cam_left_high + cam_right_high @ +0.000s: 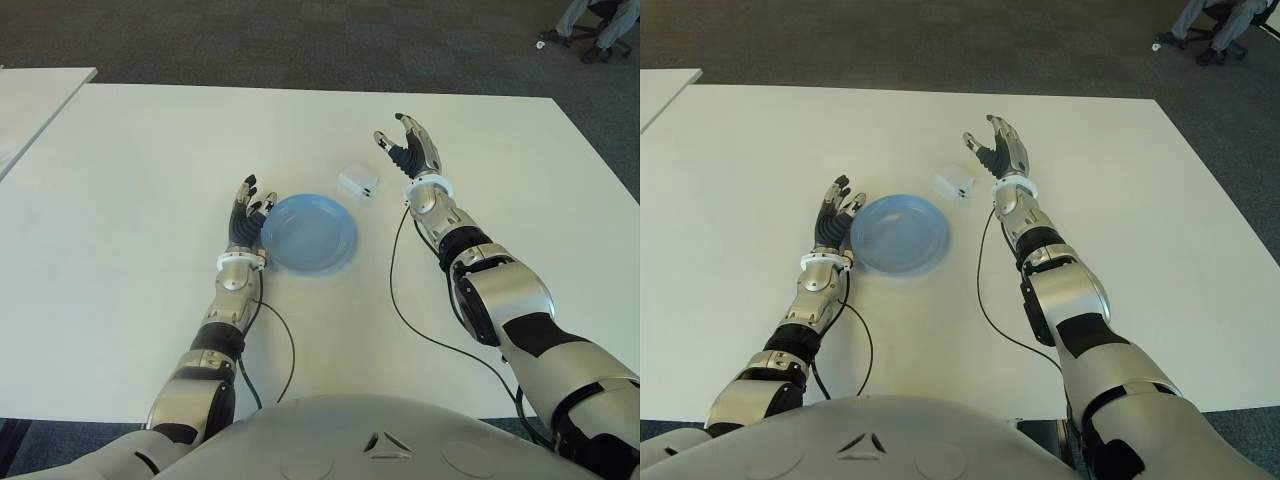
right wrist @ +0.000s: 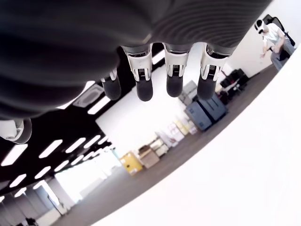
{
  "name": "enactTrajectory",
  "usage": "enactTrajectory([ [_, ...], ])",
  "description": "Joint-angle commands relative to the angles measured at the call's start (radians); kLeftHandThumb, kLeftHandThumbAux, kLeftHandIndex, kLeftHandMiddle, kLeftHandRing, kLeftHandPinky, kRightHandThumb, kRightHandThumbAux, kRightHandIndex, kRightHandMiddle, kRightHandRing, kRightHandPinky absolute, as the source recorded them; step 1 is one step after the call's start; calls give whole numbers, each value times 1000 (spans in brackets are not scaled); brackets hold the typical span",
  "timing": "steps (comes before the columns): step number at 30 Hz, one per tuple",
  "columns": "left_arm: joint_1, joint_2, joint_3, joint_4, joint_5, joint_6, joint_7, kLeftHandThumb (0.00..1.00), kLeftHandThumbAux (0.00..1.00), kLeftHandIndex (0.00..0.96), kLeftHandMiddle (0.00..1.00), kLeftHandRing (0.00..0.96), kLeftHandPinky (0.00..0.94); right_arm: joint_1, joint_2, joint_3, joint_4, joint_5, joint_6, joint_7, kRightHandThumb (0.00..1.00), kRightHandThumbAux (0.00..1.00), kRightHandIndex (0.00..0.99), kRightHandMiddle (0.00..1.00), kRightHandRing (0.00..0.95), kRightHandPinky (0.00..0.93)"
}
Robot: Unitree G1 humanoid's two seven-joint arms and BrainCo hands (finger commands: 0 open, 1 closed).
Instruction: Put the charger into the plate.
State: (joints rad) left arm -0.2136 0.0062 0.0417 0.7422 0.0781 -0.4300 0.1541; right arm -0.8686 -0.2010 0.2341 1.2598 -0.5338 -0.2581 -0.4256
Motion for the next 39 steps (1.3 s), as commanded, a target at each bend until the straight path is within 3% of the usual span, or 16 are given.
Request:
enactTrajectory([
  [1, 24, -15, -11, 42, 11, 33, 11, 0, 523, 0, 0, 0, 0, -8, -9, 35, 24, -15, 2, 30, 454, 228, 0, 0, 0, 0],
  [14, 19, -21, -16, 33, 7, 38, 16, 0, 525, 0, 0, 0, 0, 14, -25, 96, 44, -28, -58, 17, 438, 246, 0, 0, 0, 0],
  [39, 49, -35, -22, -50, 7, 92, 25, 0, 514, 0, 0, 0, 0, 118, 26, 160, 99, -39, 85, 67, 378, 297, 0, 0, 0, 0],
])
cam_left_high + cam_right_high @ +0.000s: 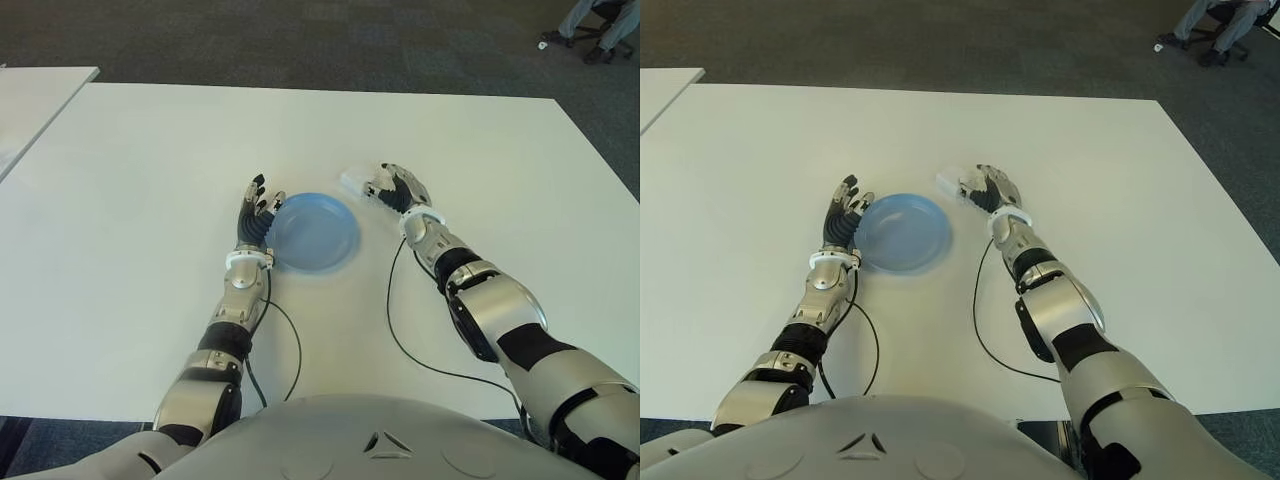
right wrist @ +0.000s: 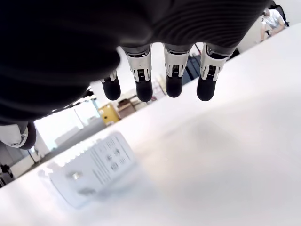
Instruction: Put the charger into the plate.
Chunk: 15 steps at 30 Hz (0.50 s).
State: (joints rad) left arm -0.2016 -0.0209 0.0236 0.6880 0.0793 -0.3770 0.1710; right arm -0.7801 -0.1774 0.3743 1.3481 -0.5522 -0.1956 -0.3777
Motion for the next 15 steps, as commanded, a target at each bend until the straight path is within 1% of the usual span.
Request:
enactTrajectory([
  [1, 40, -8, -4, 0, 5, 39, 8, 0, 514, 0, 0, 0, 0, 38, 1, 26, 12, -26, 27, 21, 373, 302, 0, 0, 0, 0],
  [4, 48, -9, -5, -13, 6, 38, 7, 0, 513, 0, 0, 0, 0, 58, -3, 47, 16, -45, 32, 11, 330, 348, 0, 0, 0, 0],
  [6, 54, -10, -6, -24, 7, 39, 7, 0, 511, 0, 0, 0, 0, 68, -6, 60, 17, -57, 34, 0, 255, 439, 0, 0, 0, 0],
  [7, 56, -9, -6, -29, 6, 39, 6, 0, 510, 0, 0, 0, 0, 75, -8, 69, 17, -66, 34, -9, 244, 452, 0, 0, 0, 0],
  [8, 58, -9, -6, -32, 6, 39, 6, 0, 509, 0, 0, 0, 0, 79, -9, 75, 17, -71, 33, -15, 208, 498, 0, 0, 0, 0],
  [10, 62, -8, -5, -37, 6, 39, 4, 0, 507, 0, 0, 0, 0, 90, -12, 88, 16, -84, 31, -26, 166, 549, 0, 0, 0, 0],
  [12, 65, -7, -4, -40, 4, 39, 3, 0, 505, 0, 0, 0, 0, 97, -16, 100, 16, -93, 26, -26, 101, 620, 0, 0, 0, 0],
  [15, 67, -5, -1, -40, 1, 37, -1, 0, 505, 0, 0, 0, 0, 107, -24, 117, 16, -103, 11, -21, 35, 688, 0, 0, 0, 0],
])
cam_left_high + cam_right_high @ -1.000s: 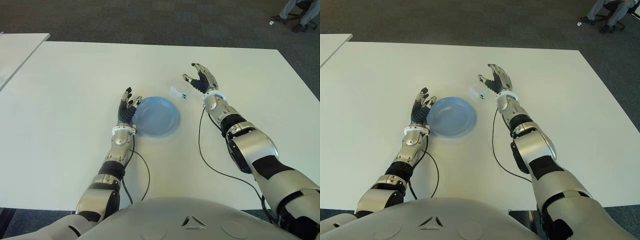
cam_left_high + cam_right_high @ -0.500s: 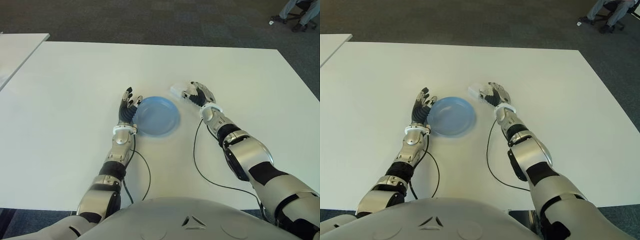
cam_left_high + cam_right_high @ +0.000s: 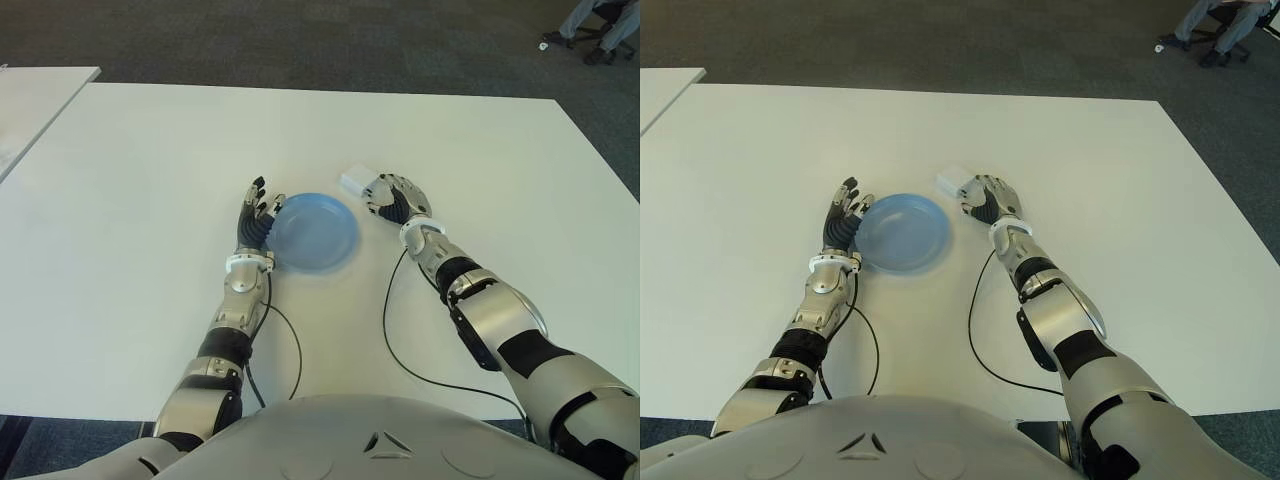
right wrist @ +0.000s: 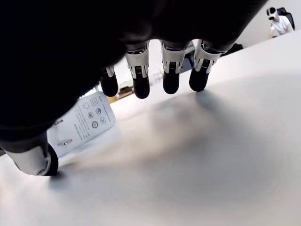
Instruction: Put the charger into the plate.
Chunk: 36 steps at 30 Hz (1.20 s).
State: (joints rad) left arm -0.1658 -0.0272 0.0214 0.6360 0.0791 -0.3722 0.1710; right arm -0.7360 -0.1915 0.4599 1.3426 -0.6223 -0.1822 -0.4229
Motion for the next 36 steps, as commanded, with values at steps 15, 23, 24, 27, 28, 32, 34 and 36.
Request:
enactTrajectory([
  [15, 35, 3, 13, -1, -11, 35, -2, 0, 519, 0, 2, 0, 0, 82, -54, 148, 16, -117, -99, -4, 0, 767, 0, 23, 0, 0],
  [23, 32, 3, 16, 2, -14, 40, 1, 0, 521, 0, 4, 0, 0, 66, -72, 233, 16, -197, -117, -74, 0, 820, 0, 21, 0, 0],
  [24, 32, 3, 16, 1, -14, 41, 1, 0, 522, 0, 4, 0, 0, 64, -74, 238, 16, -201, -116, -77, 0, 826, 0, 17, 0, 0],
  [27, 32, 3, 15, -1, -15, 44, -1, 0, 523, 0, 2, 0, 0, 54, -75, 244, 17, -203, -106, -76, 0, 835, 0, 7, 0, 0],
  [28, 33, 3, 15, -1, -16, 45, -1, 0, 523, 0, 2, 0, 0, 53, -75, 245, 18, -202, -105, -76, 0, 837, 0, 4, 0, 0],
  [32, 33, 3, 14, -2, -16, 47, -3, 0, 522, 0, 0, 0, 0, 49, -75, 244, 18, -196, -100, -77, 0, 839, 0, 1, 0, 0],
  [34, 32, 4, 14, -2, -16, 47, -5, 0, 520, 0, 0, 0, 0, 46, -75, 239, 18, -191, -95, -75, 0, 835, 0, 0, 0, 0],
  [36, 32, 5, 14, 0, -16, 47, -5, 0, 519, 0, 0, 0, 0, 43, -75, 235, 19, -187, -90, -77, 0, 828, 0, 0, 0, 0],
])
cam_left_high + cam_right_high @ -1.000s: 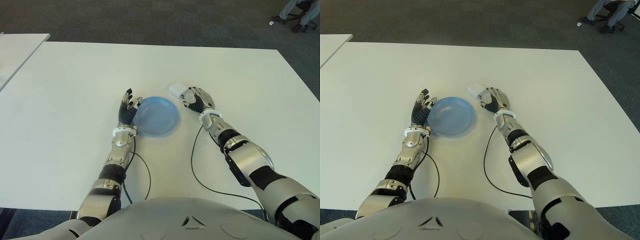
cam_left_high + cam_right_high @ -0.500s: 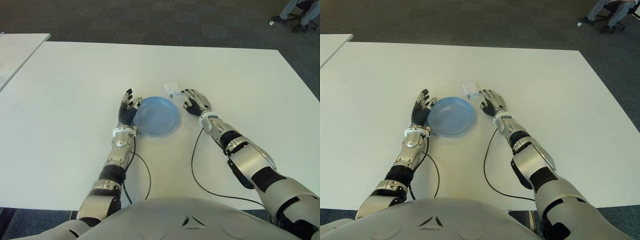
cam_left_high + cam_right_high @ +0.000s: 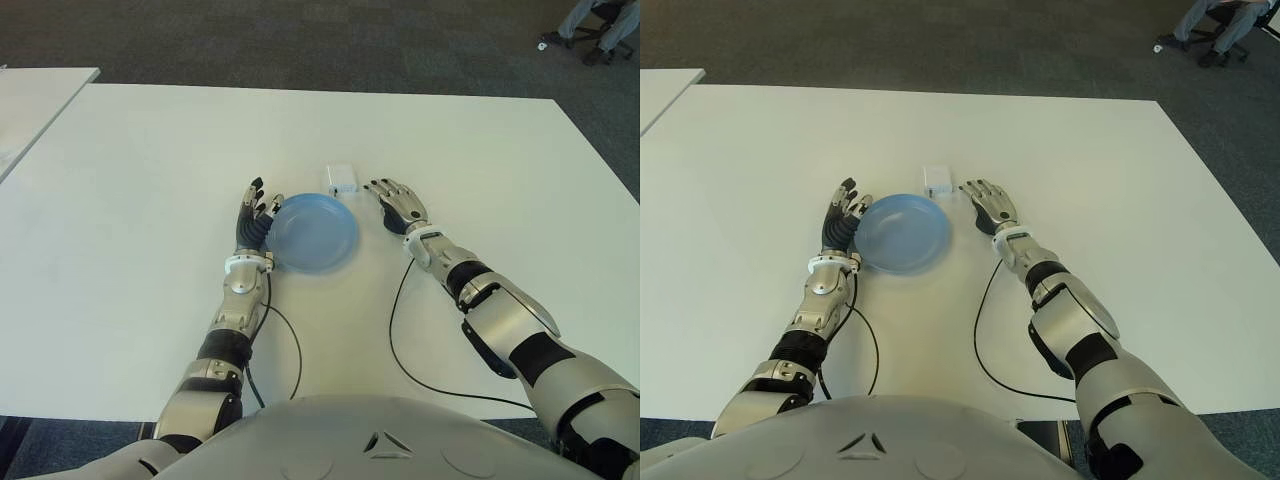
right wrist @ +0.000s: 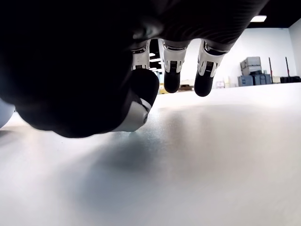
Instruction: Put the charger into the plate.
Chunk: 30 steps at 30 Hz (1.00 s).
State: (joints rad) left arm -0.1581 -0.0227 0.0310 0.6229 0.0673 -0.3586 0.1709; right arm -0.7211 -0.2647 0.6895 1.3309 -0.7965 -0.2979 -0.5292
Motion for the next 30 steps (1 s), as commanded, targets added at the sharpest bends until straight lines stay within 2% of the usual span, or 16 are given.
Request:
enactTrajectory([
  [1, 24, 1, 4, 14, -4, 33, -5, 0, 518, 0, 0, 0, 0, 26, -2, 2, 30, -10, 28, 29, 0, 824, 0, 0, 0, 0],
  [17, 15, 4, 4, 31, -5, 29, -9, 0, 516, 0, 0, 0, 0, 9, 4, -40, 28, 10, 40, 15, 0, 702, 0, 0, 0, 0],
  [30, 13, 4, 1, 31, -3, 36, -6, 0, 514, 0, 1, 0, 0, -1, 6, -53, 26, 14, 46, 14, 0, 659, 0, 0, 0, 0],
])
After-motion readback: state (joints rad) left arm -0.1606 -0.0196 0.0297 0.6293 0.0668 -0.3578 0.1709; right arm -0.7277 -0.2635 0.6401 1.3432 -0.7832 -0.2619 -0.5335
